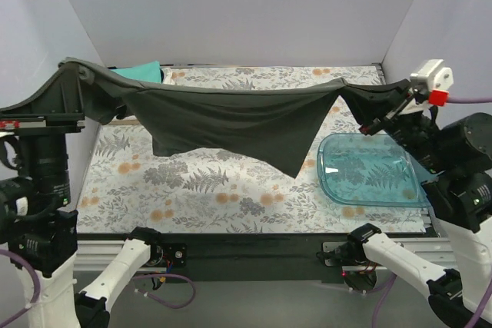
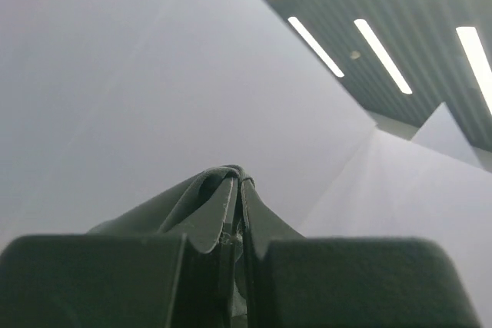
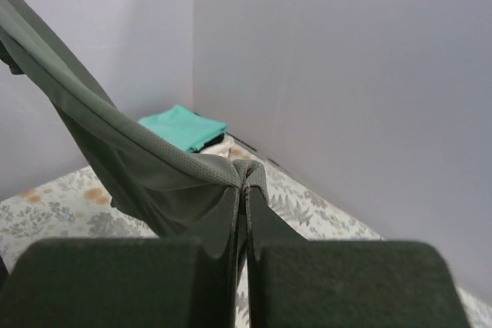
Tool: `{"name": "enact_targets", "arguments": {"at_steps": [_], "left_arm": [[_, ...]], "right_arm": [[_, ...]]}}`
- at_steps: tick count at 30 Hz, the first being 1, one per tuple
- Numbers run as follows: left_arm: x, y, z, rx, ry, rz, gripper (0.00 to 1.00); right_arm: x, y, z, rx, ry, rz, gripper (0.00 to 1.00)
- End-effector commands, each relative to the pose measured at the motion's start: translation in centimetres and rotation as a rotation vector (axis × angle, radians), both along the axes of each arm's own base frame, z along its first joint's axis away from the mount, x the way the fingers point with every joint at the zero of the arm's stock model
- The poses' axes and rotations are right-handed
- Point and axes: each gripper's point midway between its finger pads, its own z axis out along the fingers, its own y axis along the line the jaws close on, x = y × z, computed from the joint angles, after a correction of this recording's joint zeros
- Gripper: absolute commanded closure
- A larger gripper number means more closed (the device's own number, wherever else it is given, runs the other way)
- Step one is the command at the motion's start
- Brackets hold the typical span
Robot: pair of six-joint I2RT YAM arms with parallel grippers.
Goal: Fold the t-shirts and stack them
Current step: Flatten the tshirt out
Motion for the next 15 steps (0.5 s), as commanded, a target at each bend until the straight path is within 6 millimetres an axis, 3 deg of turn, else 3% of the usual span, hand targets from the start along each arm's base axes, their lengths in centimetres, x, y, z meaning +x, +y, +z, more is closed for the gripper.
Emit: {"name": "enact_targets", "arguments": {"at_steps": [1, 3, 6, 9, 11, 12, 13, 14, 15], "left_arm": [[-1.0, -1.0, 2.9, 0.103, -0.078, -0.018, 1.0], [-0.1, -1.0, 4.0, 0.113, -0.081, 0.004, 1.0], [3.2, -0.5, 3.4, 0.117, -0.021, 0.071, 1.0], [9.5, -0.2, 1.4, 0.106, 0.086, 0.16, 1.0], [16.1, -0.2, -1.2, 0.129, 0.207, 0.251, 1.0], [18.7, -0.3, -2.0, 0.134, 0.247, 0.279, 1.0], [20.2, -0.5, -2.2, 0.161, 0.255, 0.292, 1.0], [22.3, -0.8, -2.4, 0.177, 0.269, 0.302, 1.0], [24.1, -1.5, -1.9, 0.193, 0.26, 0.293, 1.0]], "right_arm": [[-2.7, 0.4, 3.0, 0.001, -0.096, 0.097, 0.99], [-2.5, -0.1, 4.5, 0.017, -0.115, 0.066, 0.99], [1.3, -0.1, 4.0, -0.001, -0.067, -0.045, 0.99], [8.1, 1.0, 1.1, -0.08, 0.023, -0.187, 0.99], [13.1, 0.5, -0.5, -0.138, 0.068, -0.341, 0.99], [14.2, -0.7, 0.4, -0.125, 0.062, -0.397, 0.99], [16.6, -1.2, -0.6, -0.152, 0.084, -0.435, 0.99], [18.0, -1.0, 0.0, -0.142, 0.081, -0.434, 0.99], [18.7, -2.2, 1.7, -0.116, 0.05, -0.466, 0.99]]}}
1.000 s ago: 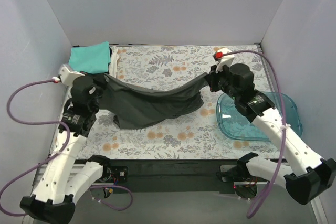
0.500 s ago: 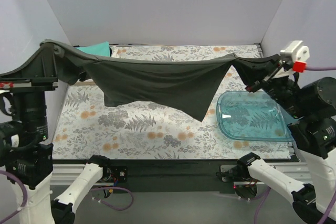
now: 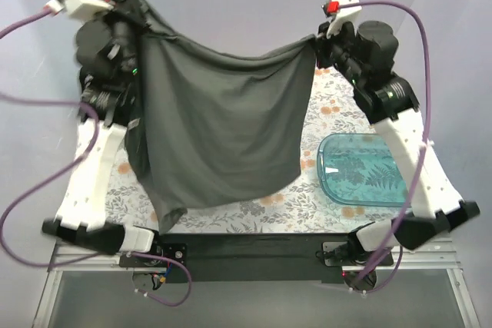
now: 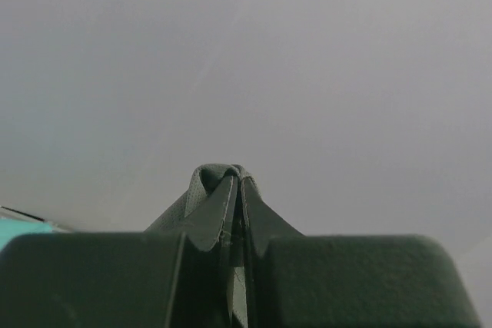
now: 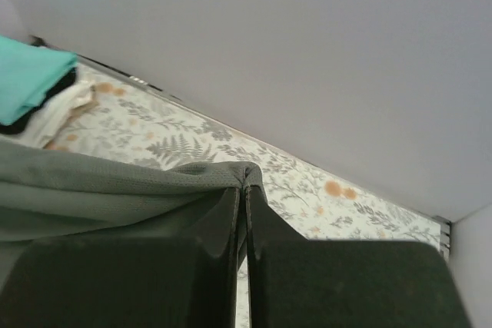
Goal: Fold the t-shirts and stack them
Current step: Flatten the tshirt out
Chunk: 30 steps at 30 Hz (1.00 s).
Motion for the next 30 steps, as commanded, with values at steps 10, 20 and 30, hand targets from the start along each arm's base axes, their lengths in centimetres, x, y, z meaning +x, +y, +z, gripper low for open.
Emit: {"name": "enact_targets", "arguments": {"at_steps": [10, 20, 30], "left_arm": [[4.0, 0.0, 0.0, 0.174, -0.071, 0.059, 1.0], [-1.5, -2.0, -35.0, -0.296, 0.549, -0.137, 1.0], [-12.6, -1.1, -52.9, -0.553, 1.016, -0.027, 0.64]], "right_arm": [[3.8, -5.7, 4.2, -0.037, -0.179, -0.165, 0.99], [0.7, -3.0, -22.2, -0.054, 0.369, 0.007, 0.99], [-11.0, -0.4, -39.4, 0.085, 0.907, 0.235, 0.62]]}}
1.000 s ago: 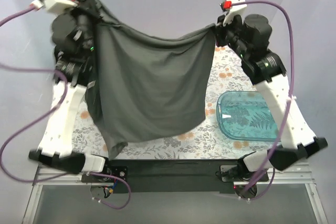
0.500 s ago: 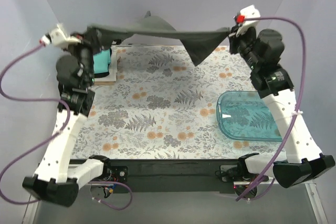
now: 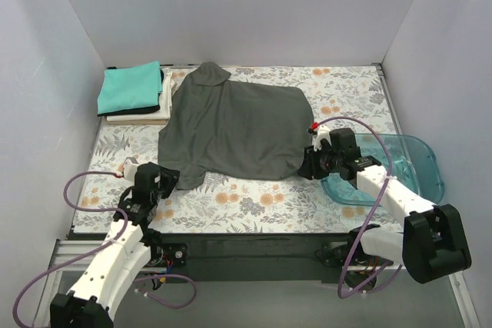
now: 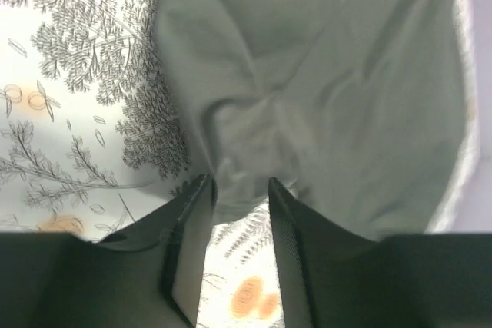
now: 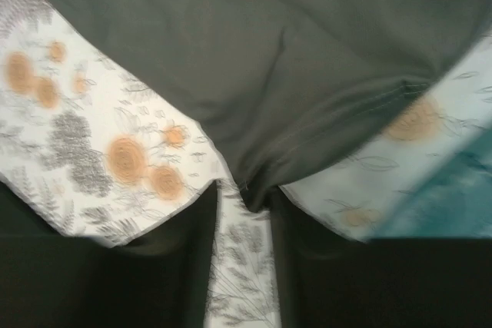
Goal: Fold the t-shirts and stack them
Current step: Flatten the tshirt out
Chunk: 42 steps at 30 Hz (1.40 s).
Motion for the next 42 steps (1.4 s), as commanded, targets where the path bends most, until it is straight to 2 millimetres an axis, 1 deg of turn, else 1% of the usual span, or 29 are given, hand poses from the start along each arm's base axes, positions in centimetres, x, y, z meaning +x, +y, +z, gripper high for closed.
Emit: {"name": "enact_targets", "arguments": {"at_steps": [1, 3, 4, 5, 7, 9, 10, 11, 12, 13, 14, 15, 18, 20, 22, 23, 24, 26, 27, 28, 29, 30, 31, 32, 33, 36, 38, 41, 42], "left_arm": [[-1.5, -0.6, 0.9, -0.111, 0.043, 0.044, 0.56], [-1.6, -0.9, 1.6, -0.109, 0.04, 0.02, 0.42], [-2.1, -0.8, 1.6, -0.101, 0.066, 0.02, 0.42], [-1.9, -0.6, 3.1, -0.099, 0.043, 0.028, 0.41], [-2.4, -0.2, 3.8, -0.078, 0.058, 0.037, 0.4], [-2.1, -0.1, 6.3, -0.074, 0.006, 0.03, 0.33], [-2.3, 0.0, 6.8, -0.059, 0.004, 0.022, 0.33], [-2.1, 0.1, 8.3, -0.061, -0.029, 0.02, 0.31], [-2.1, 0.5, 8.8, -0.046, -0.039, 0.036, 0.2], [-2.1, 0.7, 9.2, -0.033, -0.039, 0.04, 0.18], [-2.0, 0.9, 9.8, -0.025, -0.054, 0.047, 0.17], [-1.8, 1.0, 10.7, -0.023, -0.072, 0.051, 0.15], [-0.7, 0.8, 11.1, 0.0, -0.096, 0.029, 0.14], [0.5, -0.4, 10.4, -0.018, -0.082, -0.018, 0.14], [1.7, -1.4, 9.5, -0.031, -0.081, -0.058, 0.13], [2.1, -1.9, 8.0, -0.035, -0.032, -0.078, 0.13], [3.1, -2.3, 8.1, -0.039, -0.052, -0.093, 0.12], [3.8, -2.6, 6.3, -0.034, -0.016, -0.098, 0.11], [4.2, -2.7, 4.6, -0.022, 0.032, -0.1, 0.1], [4.9, -2.7, 4.0, -0.019, 0.036, -0.093, 0.1], [5.1, -2.5, 3.1, -0.007, 0.063, -0.079, 0.1], [5.1, -2.5, 1.2, 0.005, 0.122, -0.081, 0.1], [5.3, -2.6, 0.5, 0.007, 0.142, -0.083, 0.1], [5.2, -2.7, -0.2, 0.008, 0.167, -0.089, 0.1], [4.9, -2.9, -1.5, 0.007, 0.213, -0.096, 0.1], [3.9, -2.6, -3.2, 0.004, 0.273, -0.076, 0.1], [2.9, -2.0, -3.8, 0.015, 0.297, -0.043, 0.1], [0.6, -0.3, -5.0, 0.055, 0.362, 0.034, 0.1], [-0.7, 0.2, -5.7, 0.071, 0.41, 0.048, 0.1]], "right_arm": [[-1.3, 2.0, 2.1, 0.148, -0.015, 0.06, 0.5], [-1.6, 1.8, 2.3, 0.136, -0.015, 0.06, 0.38], [-1.6, 1.7, 3.1, 0.137, -0.042, 0.062, 0.38], [-1.4, 1.4, 3.6, 0.126, -0.059, 0.05, 0.37], [-1.1, 1.2, 5.5, 0.129, -0.134, 0.053, 0.34], [-0.4, 1.0, 7.2, 0.12, -0.19, 0.036, 0.3], [-0.3, 0.8, 8.0, 0.116, -0.215, 0.034, 0.28], [0.0, 0.6, 8.6, 0.107, -0.228, 0.021, 0.24], [0.2, 0.6, 9.5, 0.109, -0.247, 0.018, 0.22], [0.4, 0.6, 10.2, 0.116, -0.264, 0.016, 0.15], [0.4, 0.8, 10.8, 0.124, -0.272, 0.017, 0.05], [0.5, 0.9, 11.3, 0.136, -0.281, 0.022, 0.02], [0.6, 1.6, 12.3, 0.161, -0.278, 0.029, 0.02], [0.5, 2.4, 12.0, 0.152, -0.258, 0.044, 0.02], [1.1, 2.6, 11.0, 0.108, -0.242, 0.024, 0.02], [1.3, 3.0, 10.6, 0.074, -0.24, 0.014, 0.02], [1.5, 3.4, 9.4, 0.049, -0.206, 0.007, 0.02], [1.5, 4.4, 7.9, 0.011, -0.174, 0.015, 0.02], [1.9, 4.3, 6.9, -0.027, -0.161, -0.015, 0.02], [1.8, 4.8, 5.2, -0.064, -0.122, -0.001, 0.02], [2.1, 4.9, 4.5, -0.088, -0.111, -0.014, 0.02], [2.2, 5.0, 3.8, -0.107, -0.097, -0.018, 0.02], [2.0, 5.3, 2.2, -0.138, -0.059, -0.012, 0.02], [1.9, 5.5, 1.6, -0.153, -0.045, -0.004, 0.02], [2.1, 5.6, 1.1, -0.165, -0.043, -0.01, 0.02], [1.2, 5.9, -1.3, -0.204, 0.02, 0.003, 0.02], [1.0, 5.4, -2.7, -0.246, 0.039, -0.026, 0.02], [-0.1, 4.9, -4.5, -0.262, 0.093, -0.038, 0.02], [-0.4, 4.7, -4.9, -0.266, 0.104, -0.039, 0.02]]}}
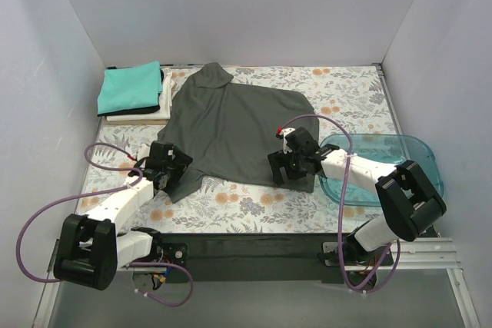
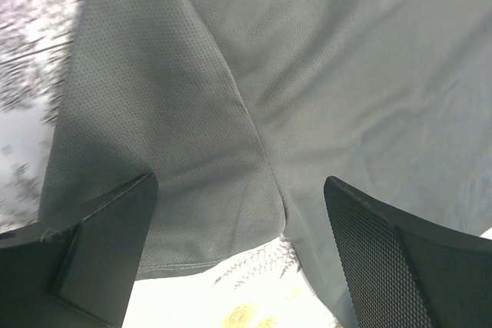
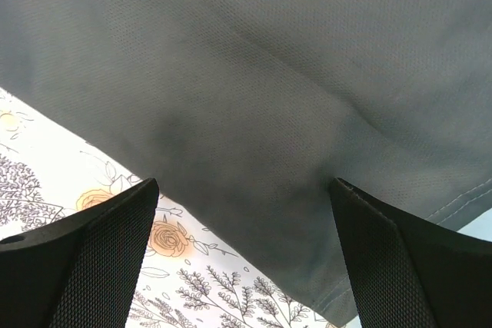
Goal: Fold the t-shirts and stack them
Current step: Flatten the tshirt out, then fold the tshirt
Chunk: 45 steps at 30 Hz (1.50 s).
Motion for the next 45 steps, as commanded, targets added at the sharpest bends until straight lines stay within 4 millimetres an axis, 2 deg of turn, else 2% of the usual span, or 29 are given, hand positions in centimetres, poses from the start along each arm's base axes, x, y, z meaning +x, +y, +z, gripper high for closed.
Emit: {"name": "enact_targets", "arguments": {"at_steps": [1, 3, 4, 6, 9, 12, 15, 16, 21, 25, 29, 31, 32, 36, 41, 45], "left_arm": [[-4.5, 2.3, -2.6, 0.08, 0.155, 0.08, 0.1], [-5.8, 2.4, -3.2, 0.078, 0.199, 0.098, 0.1], [-7.1, 2.5, -3.7, 0.087, 0.243, 0.092, 0.1], [-8.1, 2.5, -3.7, 0.078, 0.267, 0.113, 0.1], [-10.2, 2.4, -3.4, 0.082, 0.293, 0.118, 0.1], [-11.2, 1.8, -3.1, 0.058, 0.3, 0.122, 0.1], [-10.8, 0.9, -2.2, 0.03, 0.26, 0.095, 0.1], [-10.2, 0.7, -1.3, 0.021, 0.237, 0.098, 0.1], [-9.8, 1.5, 1.3, 0.058, 0.225, 0.134, 0.1], [-10.8, 2.5, 2.4, 0.099, 0.275, 0.181, 0.1], [-11.7, 1.7, 2.1, 0.061, 0.321, 0.179, 0.1], [-12.7, 1.3, 1.4, 0.05, 0.358, 0.185, 0.12], [-13.6, 1.4, 0.5, 0.05, 0.39, 0.206, 0.12], [-14.8, 1.6, 0.0, 0.071, 0.421, 0.26, 0.15], [-15.0, 1.4, -0.1, 0.074, 0.426, 0.261, 0.19], [-14.9, 1.7, -0.2, 0.104, 0.44, 0.274, 0.27]], "right_arm": [[-0.4, -0.5, -1.2, -0.013, 0.01, -0.048, 0.02], [-1.0, -0.7, -1.4, -0.009, 0.023, -0.054, 0.02], [-1.5, -0.9, -1.8, -0.012, 0.035, -0.056, 0.02], [-1.9, -1.0, -1.8, -0.007, 0.039, -0.056, 0.02], [-2.0, -1.1, -0.9, 0.013, 0.009, -0.051, 0.02], [-1.9, -1.1, -0.2, 0.027, -0.016, -0.05, 0.02], [-1.5, -0.9, 1.0, 0.048, -0.051, -0.045, 0.02], [-1.3, -0.7, 1.3, 0.057, -0.058, -0.042, 0.02], [-0.5, 0.2, 4.0, 0.121, -0.118, -0.04, 0.02], [-0.1, -0.1, 5.5, 0.144, -0.166, -0.075, 0.02], [-0.3, -0.1, 6.5, 0.179, -0.19, -0.081, 0.02], [-0.4, -0.1, 6.7, 0.186, -0.194, -0.083, 0.02], [-0.5, -0.3, 6.6, 0.183, -0.196, -0.085, 0.02], [-0.5, -0.4, 6.8, 0.185, -0.207, -0.086, 0.01], [-0.6, -0.3, 6.8, 0.183, -0.205, -0.068, 0.02], [-0.4, -0.5, 6.9, 0.175, -0.22, -0.07, 0.02]]}}
